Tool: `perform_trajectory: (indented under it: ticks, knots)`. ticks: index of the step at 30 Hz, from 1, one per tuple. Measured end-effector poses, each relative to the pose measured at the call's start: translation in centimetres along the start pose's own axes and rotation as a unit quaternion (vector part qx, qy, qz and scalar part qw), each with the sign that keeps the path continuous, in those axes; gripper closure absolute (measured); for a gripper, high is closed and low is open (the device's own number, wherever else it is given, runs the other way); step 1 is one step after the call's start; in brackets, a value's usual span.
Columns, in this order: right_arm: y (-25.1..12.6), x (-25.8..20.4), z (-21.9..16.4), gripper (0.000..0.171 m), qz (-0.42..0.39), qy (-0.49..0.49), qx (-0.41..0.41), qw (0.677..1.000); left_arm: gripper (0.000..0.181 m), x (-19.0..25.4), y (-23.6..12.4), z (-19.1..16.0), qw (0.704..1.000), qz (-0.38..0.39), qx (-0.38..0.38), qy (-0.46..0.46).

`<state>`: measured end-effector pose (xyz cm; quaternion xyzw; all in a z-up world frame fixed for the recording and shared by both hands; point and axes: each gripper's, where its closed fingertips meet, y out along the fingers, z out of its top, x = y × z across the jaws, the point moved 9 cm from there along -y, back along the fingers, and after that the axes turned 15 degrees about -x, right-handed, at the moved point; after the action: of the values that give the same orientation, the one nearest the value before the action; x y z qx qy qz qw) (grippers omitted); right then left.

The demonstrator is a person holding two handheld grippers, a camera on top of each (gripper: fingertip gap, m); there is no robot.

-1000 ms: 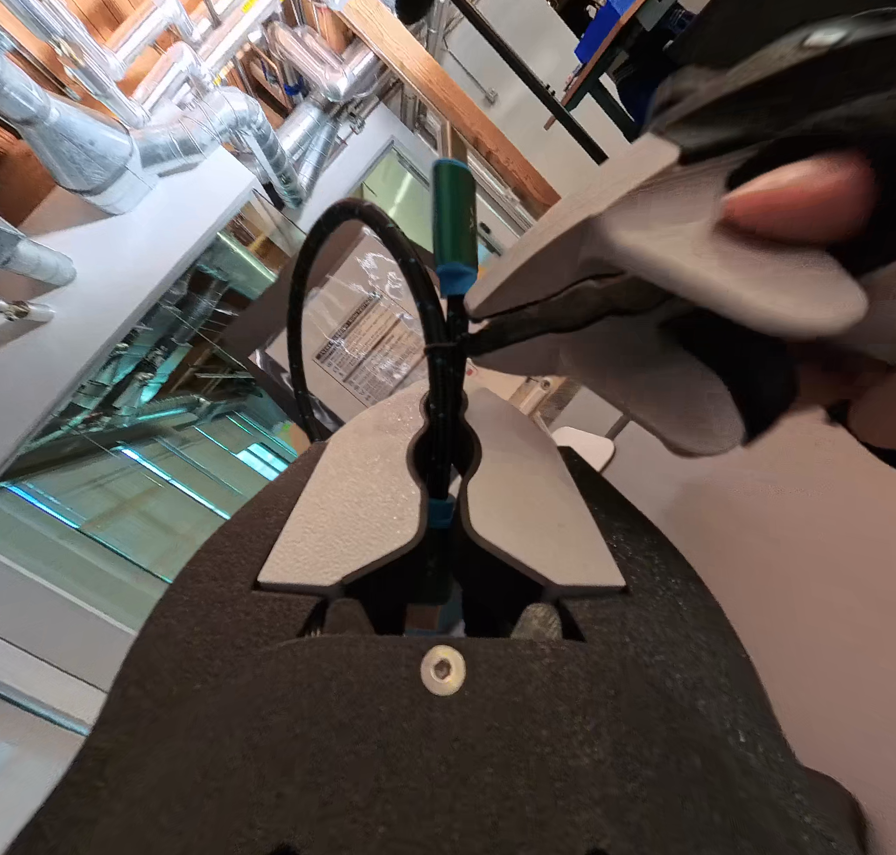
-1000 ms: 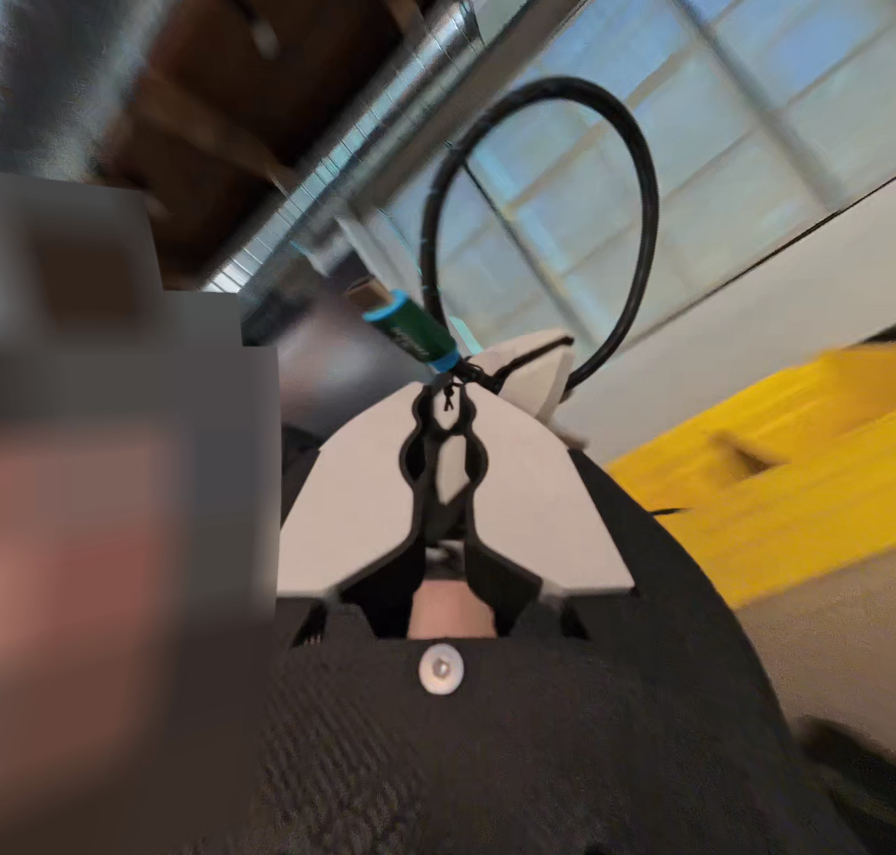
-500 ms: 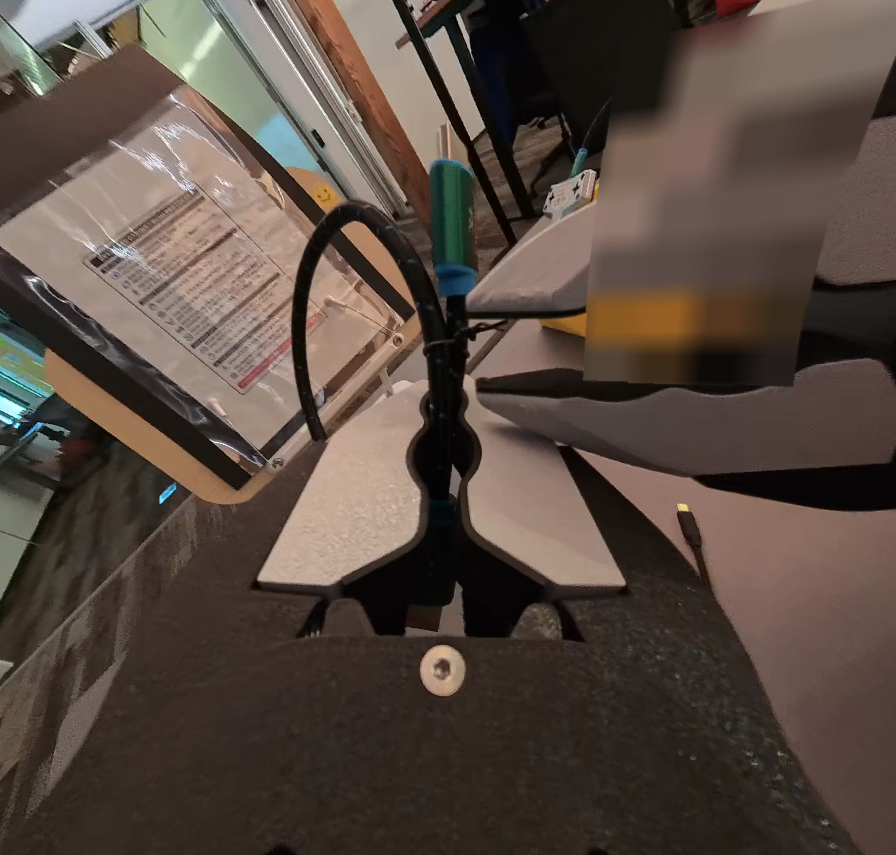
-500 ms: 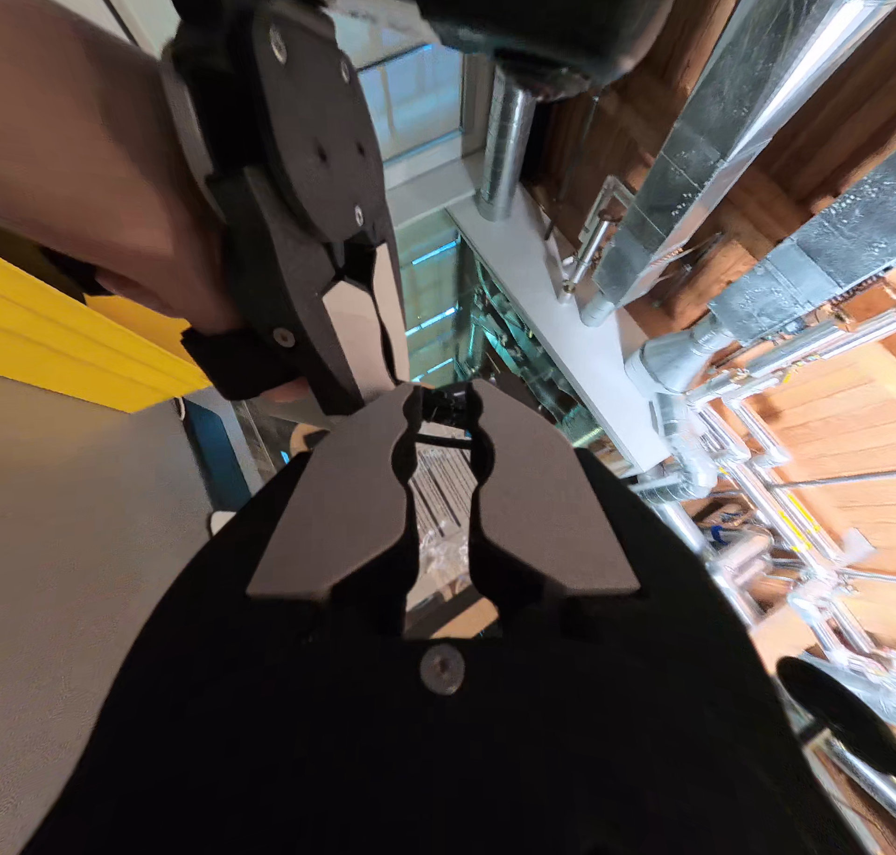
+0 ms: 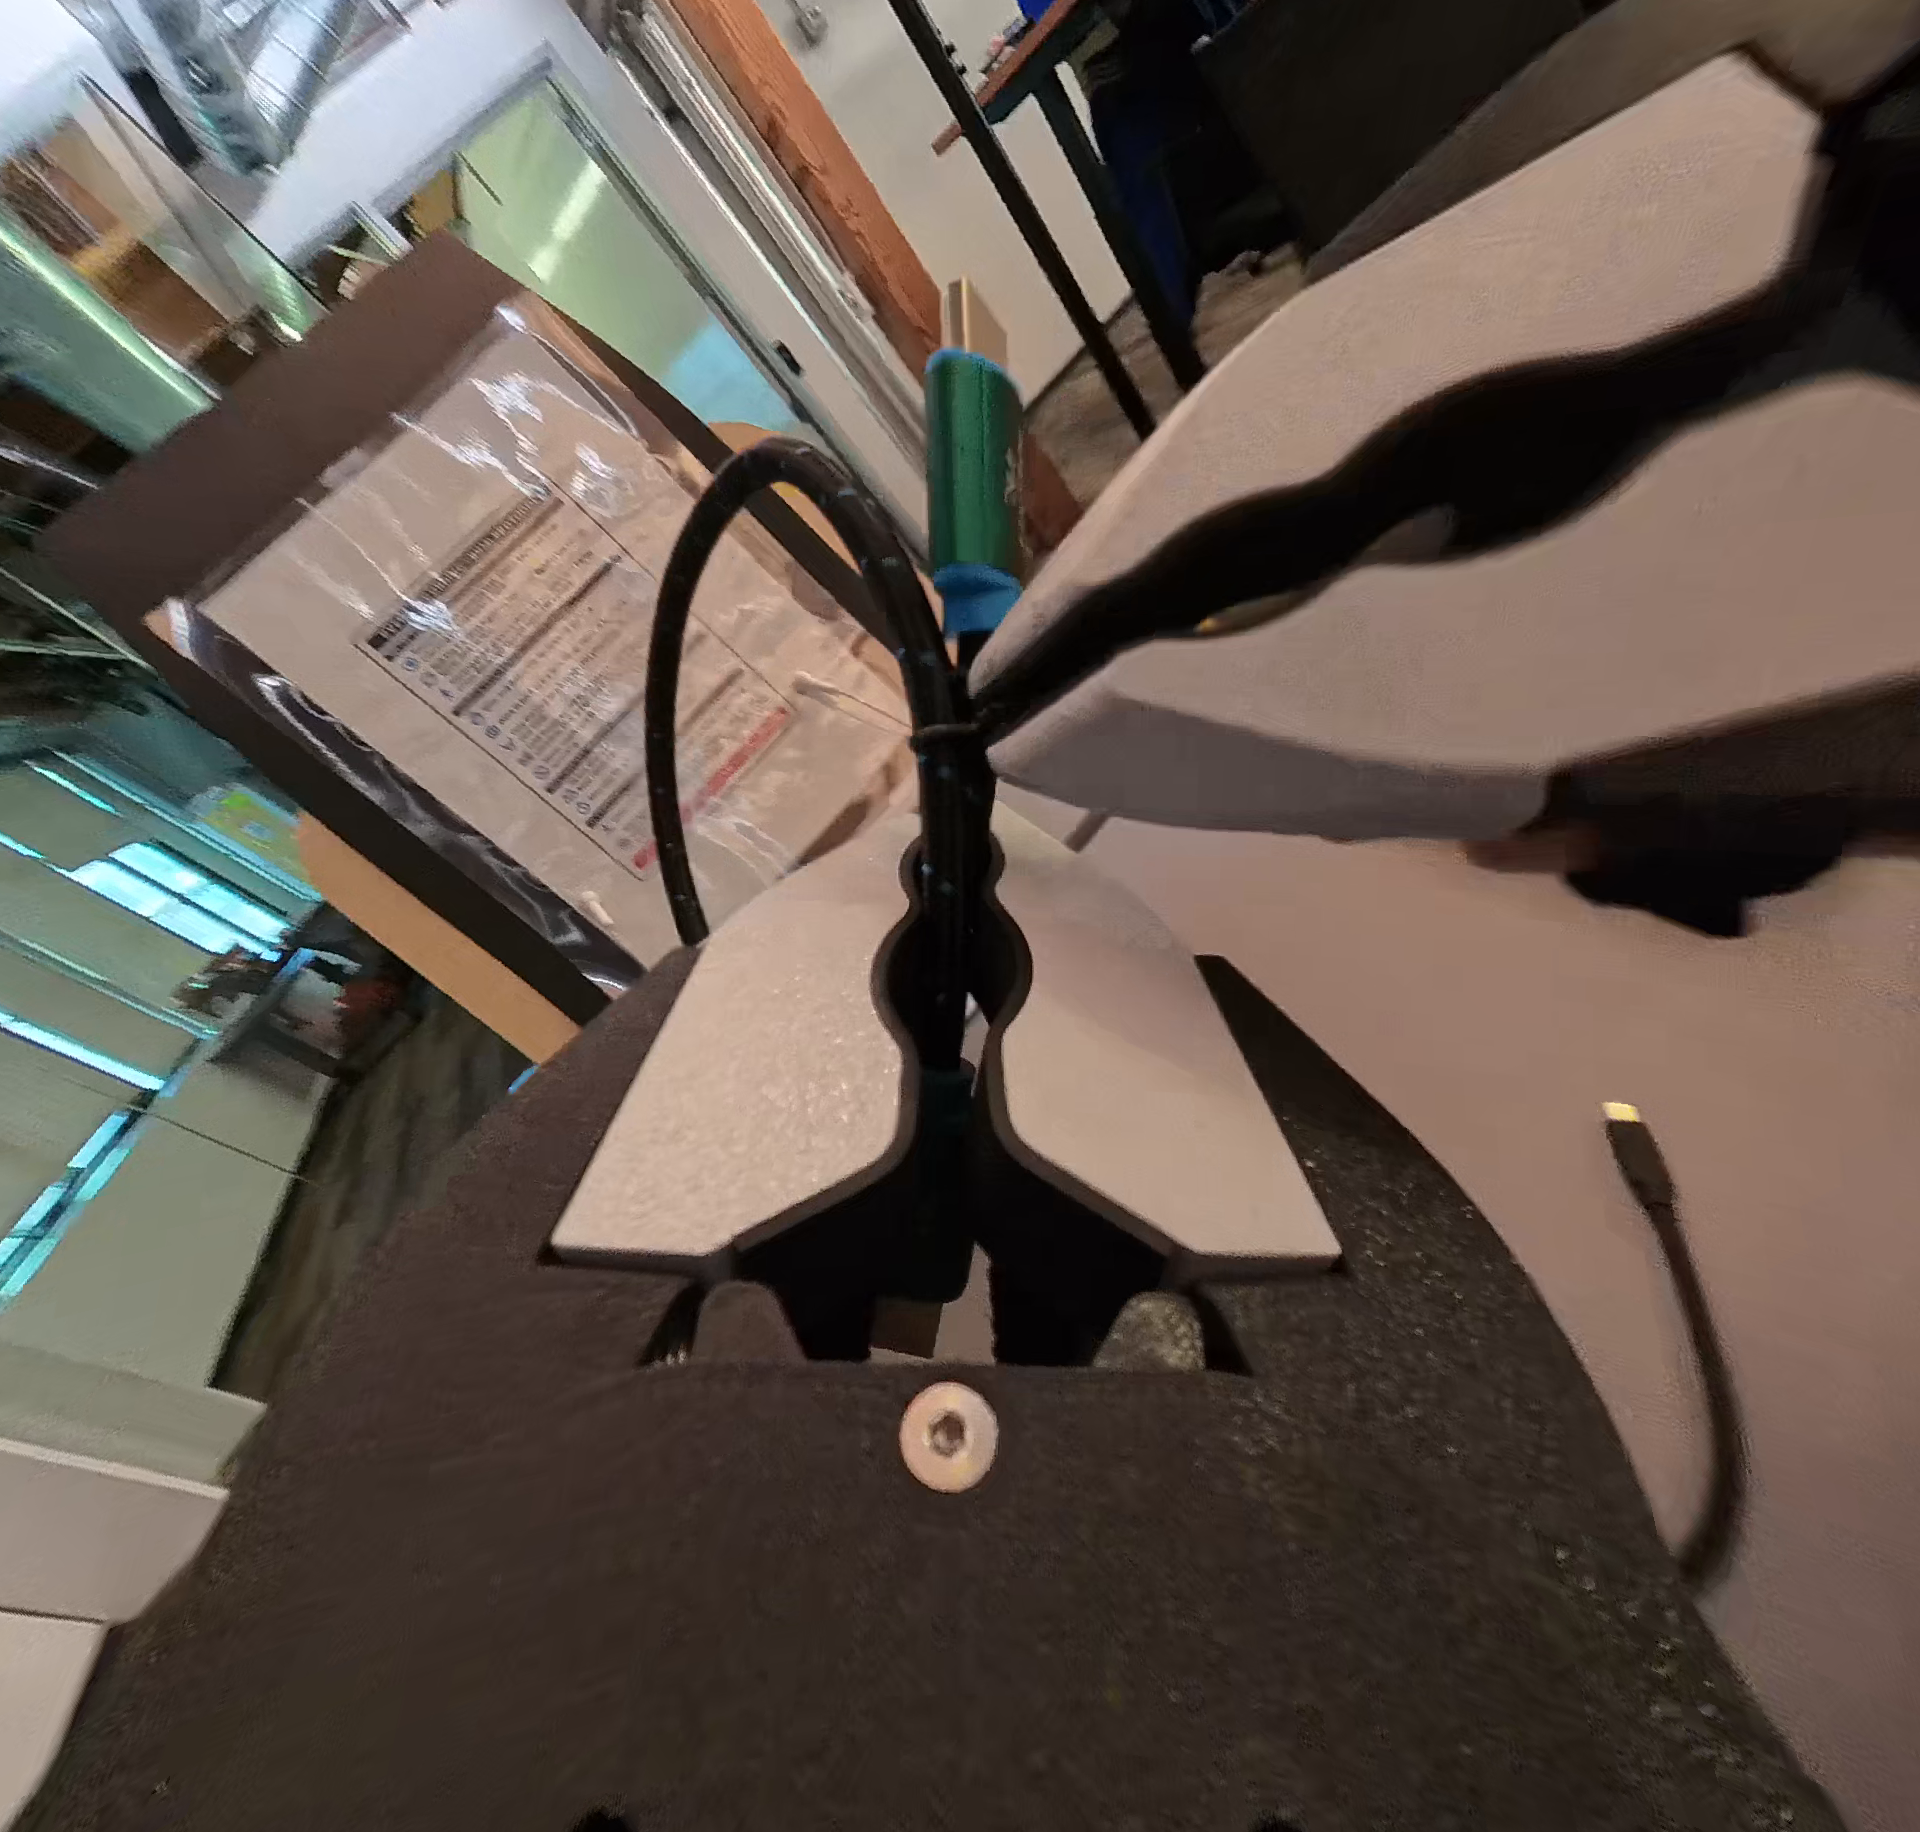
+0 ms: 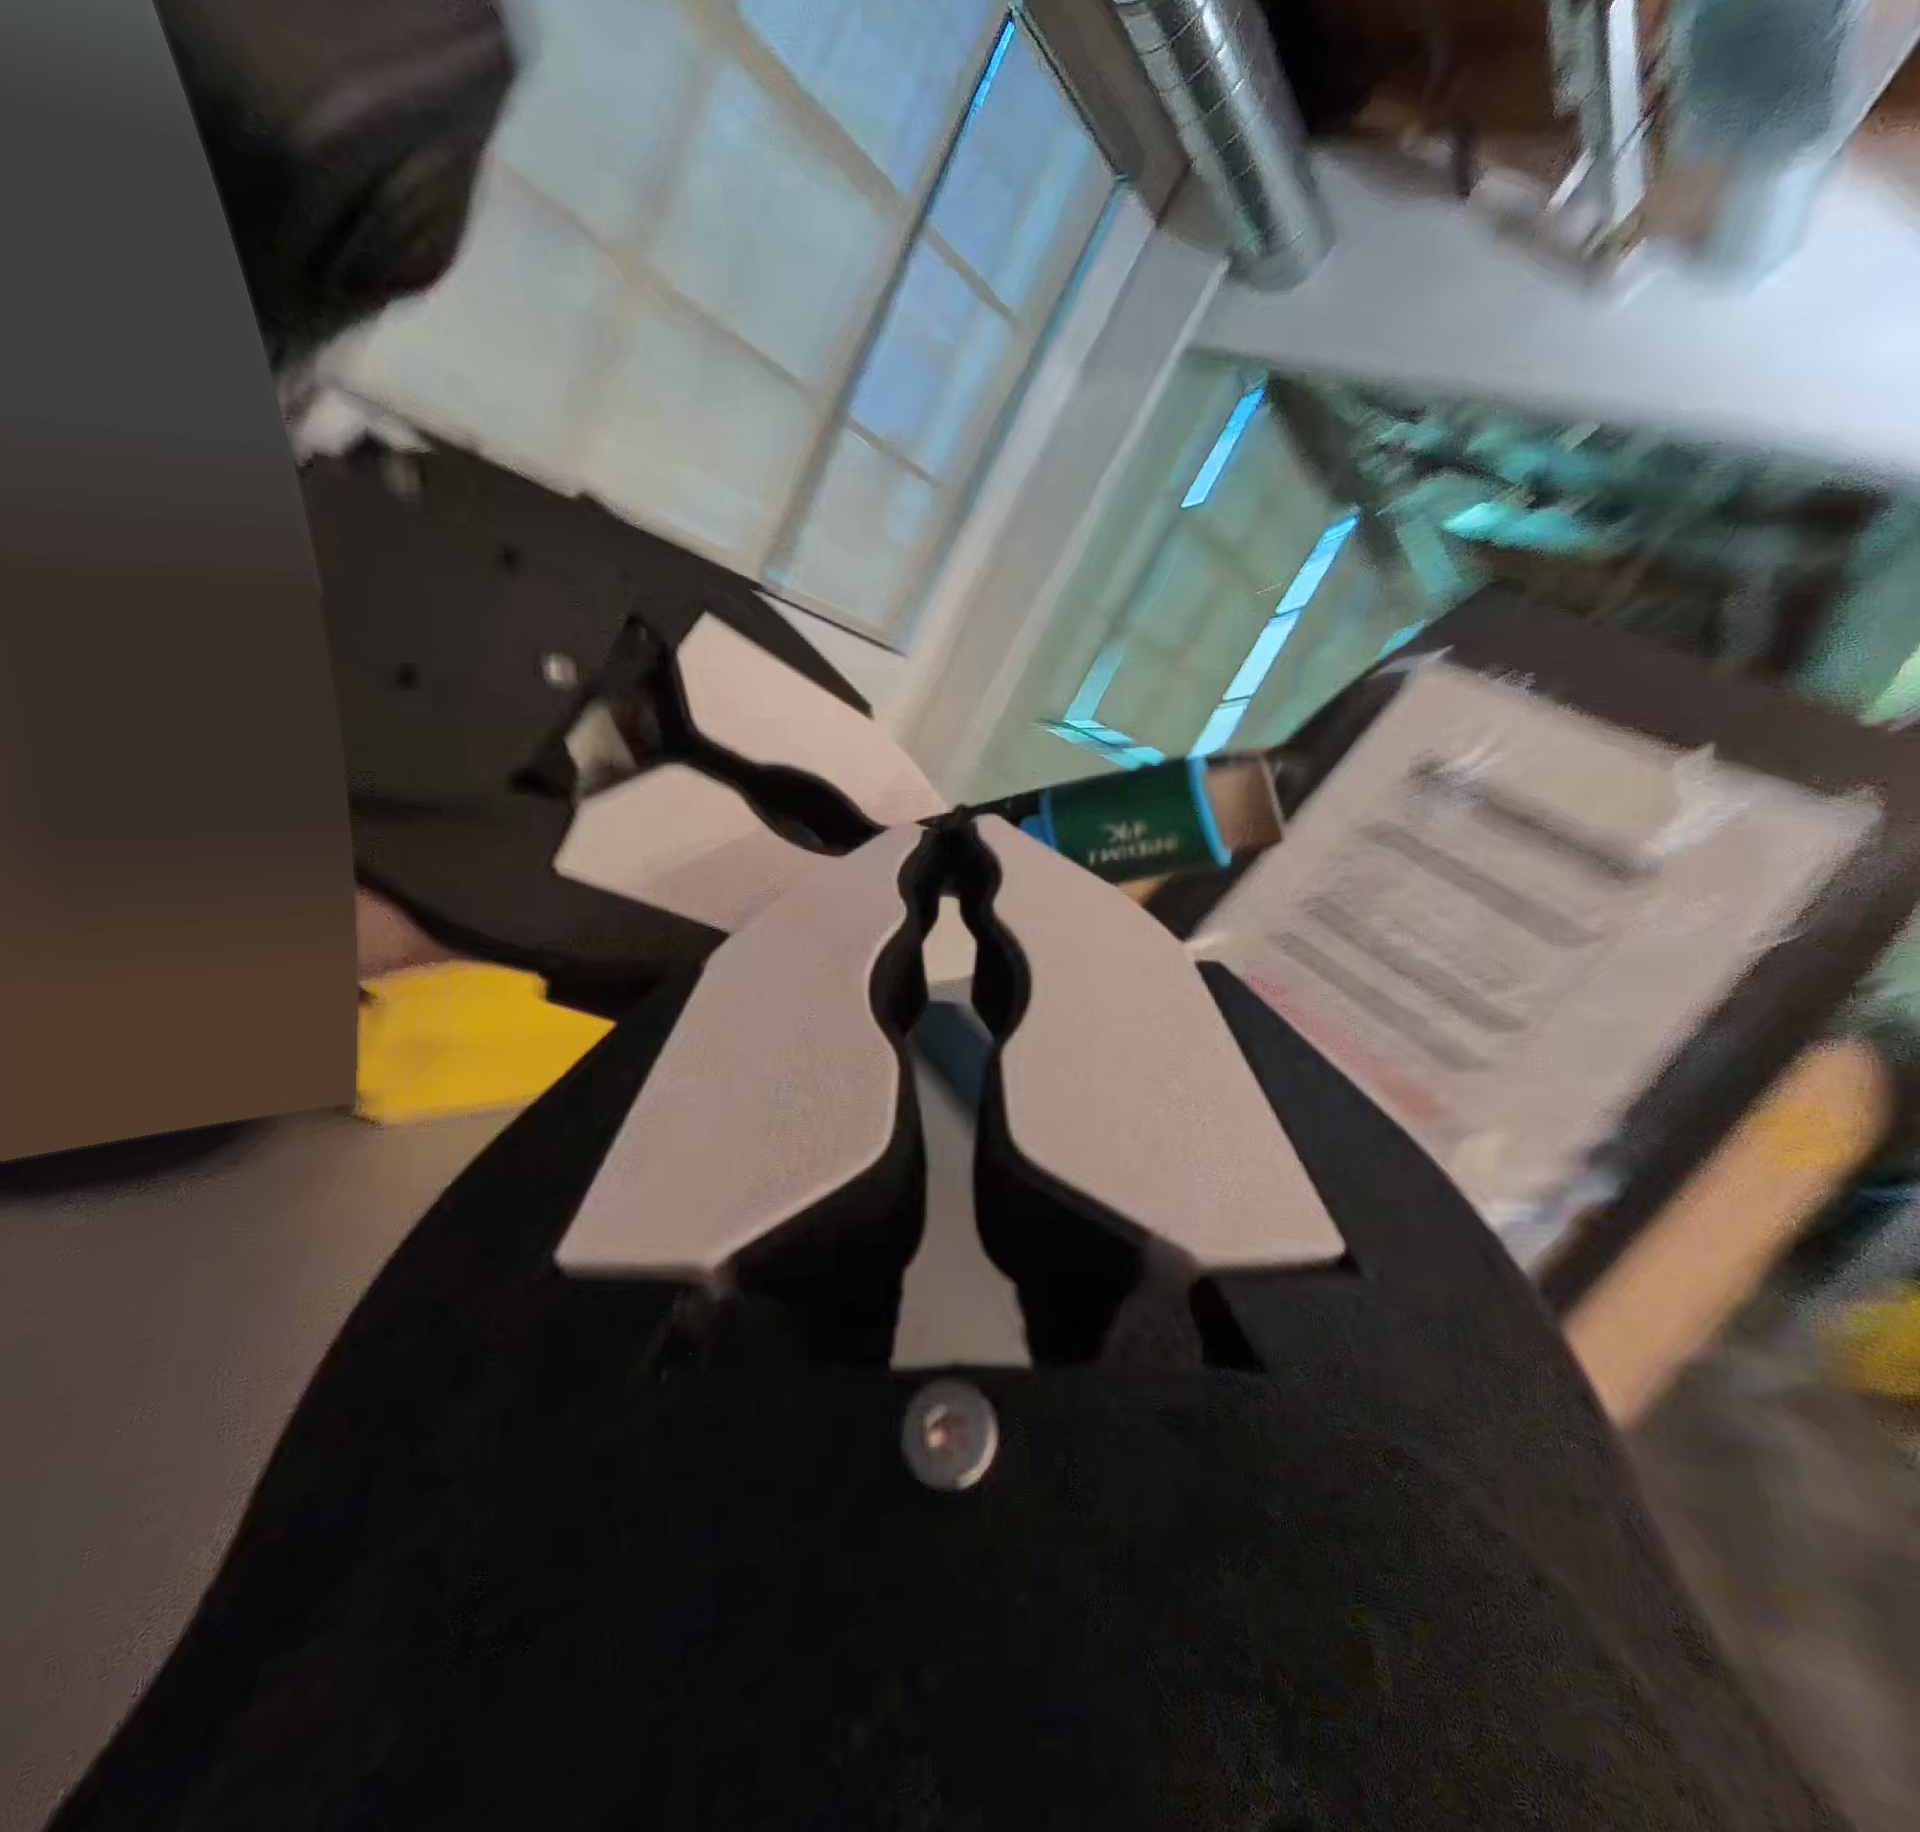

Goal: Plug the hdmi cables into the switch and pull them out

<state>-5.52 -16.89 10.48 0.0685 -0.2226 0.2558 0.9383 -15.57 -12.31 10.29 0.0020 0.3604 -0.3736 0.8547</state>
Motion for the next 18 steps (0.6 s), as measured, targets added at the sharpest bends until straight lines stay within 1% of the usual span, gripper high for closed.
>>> perform_trajectory:
  ticks: [2, 3, 5, 6, 8, 10, 12, 13, 14, 15, 16, 17, 18]
  knots:
    - [0.3, 0.7, -0.3, 0.167, 0.092, 0.128, 0.016, 0.987, 0.179, -0.1, -0.1, 0.0, 0.999, 0.03, 0.009, 0.016]
    - [0.5, 1.1, -0.5, 0.168, 0.137, 0.189, 0.03, 0.972, 0.179, -0.2, -0.1, 0.0, 0.999, 0.039, 0.015, 0.02]
    - [0.9, 1.6, -1.1, 0.168, 0.214, 0.295, 0.05, 0.93, 0.179, -0.3, -0.1, 0.0, 0.998, 0.055, 0.022, 0.026]
    - [1.2, 1.7, -1.4, 0.168, 0.254, 0.345, 0.063, 0.901, 0.179, -0.3, -0.2, 0.0, 0.997, 0.066, 0.028, 0.031]
    - [1.7, 1.8, -2.0, 0.169, 0.335, 0.438, 0.09, 0.829, 0.179, -0.3, -0.4, 0.0, 0.992, 0.103, 0.048, 0.052]
    - [2.2, 1.5, -2.5, 0.169, 0.417, 0.518, 0.115, 0.738, 0.179, -0.2, -0.7, 0.1, 0.986, 0.135, 0.068, 0.067]
    - [2.8, 1.1, -2.9, 0.169, 0.487, 0.584, 0.129, 0.636, 0.179, -0.2, -1.0, 0.2, 0.983, 0.148, 0.085, 0.072]
    - [3.1, 0.8, -3.1, 0.169, 0.513, 0.608, 0.133, 0.592, 0.178, -0.2, -1.1, 0.2, 0.982, 0.152, 0.089, 0.075]
    - [3.3, 0.7, -3.2, 0.169, 0.537, 0.619, 0.132, 0.558, 0.179, -0.2, -1.2, 0.2, 0.98, 0.157, 0.095, 0.081]
    - [3.4, 0.6, -3.2, 0.164, 0.554, 0.623, 0.129, 0.537, 0.178, -0.2, -1.3, 0.2, 0.977, 0.164, 0.101, 0.091]
    - [3.5, 0.6, -3.3, 0.167, 0.569, 0.624, 0.119, 0.522, 0.178, -0.2, -1.3, 0.2, 0.974, 0.169, 0.106, 0.103]
    - [3.5, 0.6, -3.3, 0.168, 0.585, 0.629, 0.105, 0.501, 0.178, -0.2, -1.4, 0.2, 0.972, 0.171, 0.114, 0.112]
    - [3.5, 0.5, -3.2, 0.164, 0.601, 0.635, 0.095, 0.475, 0.178, -0.2, -1.5, 0.2, 0.972, 0.164, 0.126, 0.113]
